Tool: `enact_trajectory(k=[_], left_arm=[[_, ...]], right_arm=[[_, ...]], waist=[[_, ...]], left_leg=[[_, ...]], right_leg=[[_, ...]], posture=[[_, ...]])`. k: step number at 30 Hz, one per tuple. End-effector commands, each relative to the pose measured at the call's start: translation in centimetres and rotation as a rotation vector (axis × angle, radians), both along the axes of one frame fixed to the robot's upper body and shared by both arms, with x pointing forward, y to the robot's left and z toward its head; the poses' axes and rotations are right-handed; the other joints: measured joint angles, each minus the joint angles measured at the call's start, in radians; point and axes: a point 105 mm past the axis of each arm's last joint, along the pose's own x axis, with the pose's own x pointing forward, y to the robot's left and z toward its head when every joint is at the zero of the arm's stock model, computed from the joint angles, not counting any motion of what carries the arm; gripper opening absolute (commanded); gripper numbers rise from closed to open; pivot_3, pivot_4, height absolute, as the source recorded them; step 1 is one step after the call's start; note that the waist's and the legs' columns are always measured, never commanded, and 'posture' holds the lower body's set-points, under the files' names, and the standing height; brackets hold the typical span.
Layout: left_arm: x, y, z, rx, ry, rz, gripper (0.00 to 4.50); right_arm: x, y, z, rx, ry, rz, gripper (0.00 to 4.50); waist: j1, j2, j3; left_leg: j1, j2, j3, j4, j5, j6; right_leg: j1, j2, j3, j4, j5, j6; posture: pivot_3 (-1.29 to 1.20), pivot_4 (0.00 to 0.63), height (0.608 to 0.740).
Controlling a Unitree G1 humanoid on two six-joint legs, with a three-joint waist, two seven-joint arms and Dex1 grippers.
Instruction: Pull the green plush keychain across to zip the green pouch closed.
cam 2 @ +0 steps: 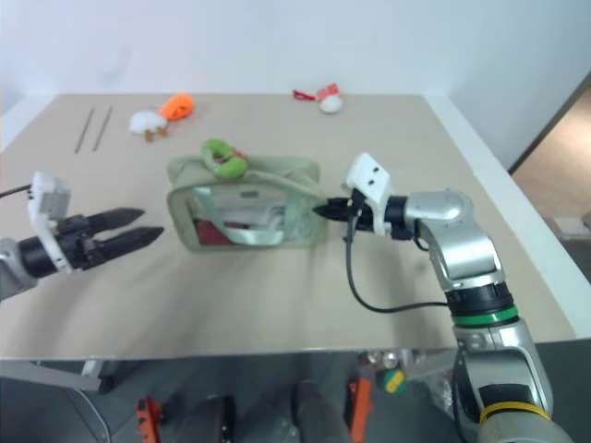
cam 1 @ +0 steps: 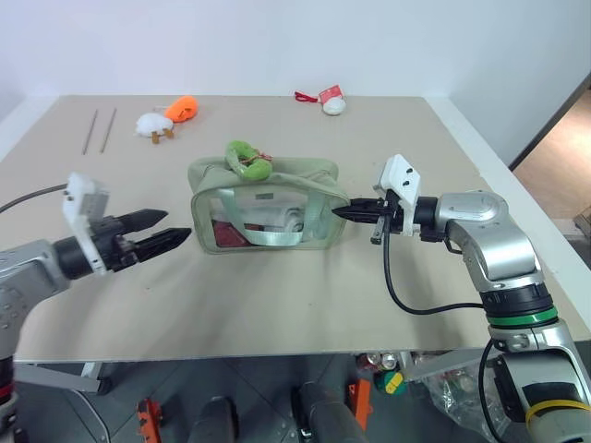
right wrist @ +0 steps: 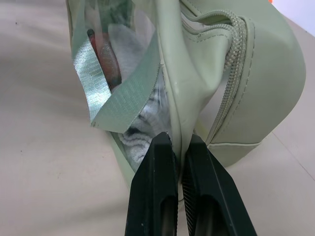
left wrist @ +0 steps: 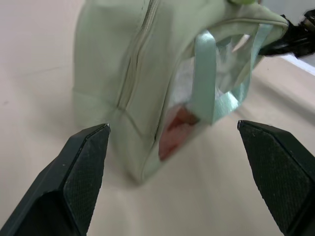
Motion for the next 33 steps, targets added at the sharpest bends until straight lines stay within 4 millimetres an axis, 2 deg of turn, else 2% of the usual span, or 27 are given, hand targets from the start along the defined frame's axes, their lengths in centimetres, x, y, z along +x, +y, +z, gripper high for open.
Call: enact_trajectory(k=[1,4,8,9,13,20,21,26,28,30,33], left_arm=[[0.7,-0.3,0.5,0.002,-0.040,-0.001,4.30],[1.6,-0.6,-0.2,0.007,-0.038,0.007,4.30],[2.8,-1.0,0.5,-0.019,-0.072,0.020,4.30],[2.9,-1.2,0.7,-0.028,-0.077,0.013,3.80],[2.7,-2.1,1.1,-0.034,-0.097,-0.022,2.60],[2.4,-2.8,1.1,-0.025,-0.101,-0.047,0.18],[2.5,-2.7,1.0,-0.019,-0.098,-0.043,0.04],[2.5,-2.7,0.8,-0.012,-0.092,-0.038,0.04],[2.5,-2.7,0.7,-0.010,-0.090,-0.038,0.00],[2.5,-2.7,0.6,-0.009,-0.090,-0.039,0.00],[2.5,-2.8,0.7,-0.010,-0.091,-0.039,0.00]], right_arm=[[-0.4,0.5,0.4,-0.007,-0.015,0.033,0.00],[-0.5,0.4,0.3,-0.008,-0.014,0.030,0.00],[-0.5,0.3,0.3,-0.011,-0.012,0.026,0.00],[-0.5,0.3,0.3,-0.011,-0.012,0.025,0.00],[-0.5,0.2,0.3,-0.013,-0.009,0.024,0.00],[-0.5,0.2,0.1,-0.014,-0.003,0.020,0.00],[-0.5,0.1,0.0,-0.014,-0.001,0.019,0.00],[-0.3,-0.2,-0.2,-0.008,0.013,-0.002,0.00],[-0.2,-0.3,-0.1,0.011,0.033,-0.013,0.71],[-0.3,-0.6,0.0,0.026,0.055,-0.017,1.15],[-0.8,-1.0,0.1,0.030,0.076,-0.010,2.18]], waist=[[-0.001,0.000,0.000],[0.002,0.000,0.000],[0.002,0.000,0.000],[0.002,0.000,0.000],[0.001,0.000,0.000],[0.001,0.000,0.000],[0.001,0.000,0.000],[0.001,0.000,0.000],[0.001,0.000,0.000],[0.002,0.000,0.000],[0.004,0.000,0.000]], left_leg=[[0.000,0.000,0.000,0.000,0.000,0.000],[0.000,0.001,-0.001,-0.001,0.000,0.000],[0.000,0.000,0.000,0.000,0.000,0.000],[0.000,0.000,0.000,0.000,0.000,0.000],[0.000,0.000,0.000,0.000,0.000,0.000],[-0.001,0.000,0.000,0.000,0.000,0.000],[-0.001,0.000,0.000,0.000,0.000,0.000],[-0.001,0.000,0.000,0.000,0.000,0.000],[-0.001,0.000,0.000,0.000,0.000,0.000],[-0.001,0.000,0.000,0.000,0.000,0.000],[-0.001,0.000,0.000,0.000,0.000,0.000]], right_leg=[[0.000,0.000,0.000,0.000,0.000,0.000],[0.000,0.001,0.000,0.000,-0.001,-0.001],[0.000,0.001,0.000,0.000,0.000,0.000],[0.000,0.001,0.000,0.000,0.000,0.000],[0.000,0.001,0.000,0.000,0.000,0.000],[0.000,0.001,0.000,0.000,0.000,0.000],[0.000,0.001,0.000,0.000,0.000,0.000],[0.000,0.001,0.000,0.000,0.000,0.000],[0.000,0.001,0.000,0.000,0.000,0.000],[0.000,0.001,0.000,0.000,0.000,0.000],[0.000,0.000,0.000,0.000,0.000,0.000]], posture=[[0.00,0.150,0.740],[0.00,0.150,0.740],[0.00,0.150,0.740],[0.00,0.150,0.740],[0.00,0.150,0.740],[0.00,0.150,0.740],[0.00,0.150,0.740],[0.00,0.150,0.740],[0.00,0.150,0.740],[0.00,0.150,0.740],[0.00,0.150,0.740]])
